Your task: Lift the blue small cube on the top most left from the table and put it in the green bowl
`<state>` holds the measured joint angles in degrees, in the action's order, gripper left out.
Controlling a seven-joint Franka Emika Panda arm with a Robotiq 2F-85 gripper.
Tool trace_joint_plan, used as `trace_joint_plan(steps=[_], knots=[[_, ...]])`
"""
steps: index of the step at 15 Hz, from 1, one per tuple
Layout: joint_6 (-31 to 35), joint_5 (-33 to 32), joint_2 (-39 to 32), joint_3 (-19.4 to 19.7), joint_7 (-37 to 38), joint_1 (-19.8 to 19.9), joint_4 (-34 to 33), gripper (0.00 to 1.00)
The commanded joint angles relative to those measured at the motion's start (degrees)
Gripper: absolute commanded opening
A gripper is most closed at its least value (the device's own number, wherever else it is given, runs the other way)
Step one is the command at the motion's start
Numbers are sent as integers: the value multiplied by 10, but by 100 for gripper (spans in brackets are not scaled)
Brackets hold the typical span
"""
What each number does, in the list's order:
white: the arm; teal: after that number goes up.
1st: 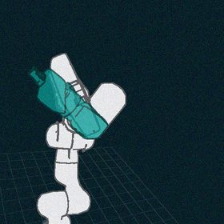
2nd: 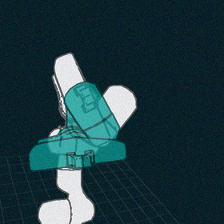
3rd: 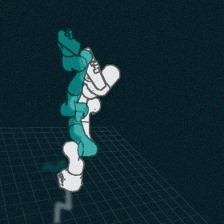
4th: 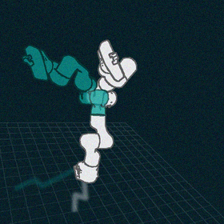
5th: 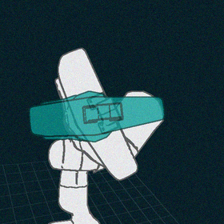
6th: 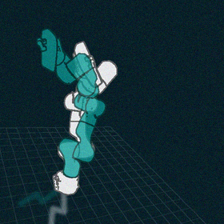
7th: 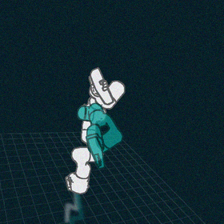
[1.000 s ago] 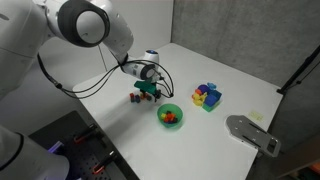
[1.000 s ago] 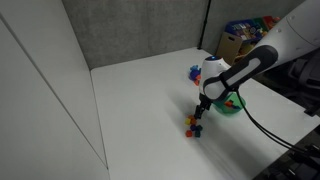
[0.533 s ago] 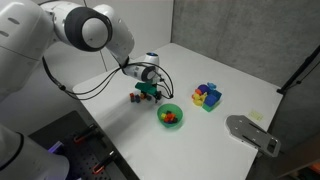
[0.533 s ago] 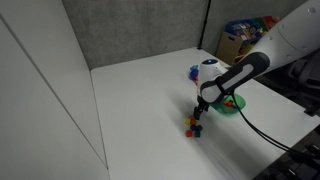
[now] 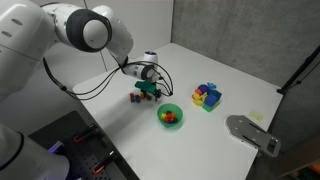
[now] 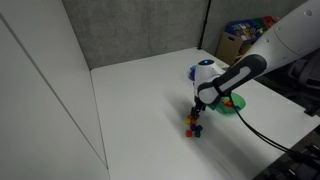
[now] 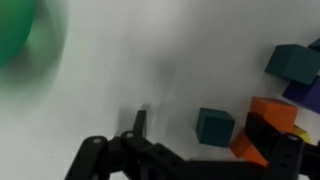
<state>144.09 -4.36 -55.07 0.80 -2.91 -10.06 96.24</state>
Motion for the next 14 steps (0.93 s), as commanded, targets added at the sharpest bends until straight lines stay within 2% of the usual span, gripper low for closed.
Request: trace_joint_plan(steps=[1,3,4,6,8,12,14], knots=[[-20,-21,-14,10,28,-12,-30,100],[-23,-24,-16,11,31,-13,-33,99],[-24,-25,-16,11,31,-13,-35,77],[-29,-24,-15,12,32,-13,-36,68],[-38,-21,-11,11,35,-11,-37,49],[-65,-13,-2,11,58,-9,-38,18],[-72,-11,-1,11,69,-6,-42,7]])
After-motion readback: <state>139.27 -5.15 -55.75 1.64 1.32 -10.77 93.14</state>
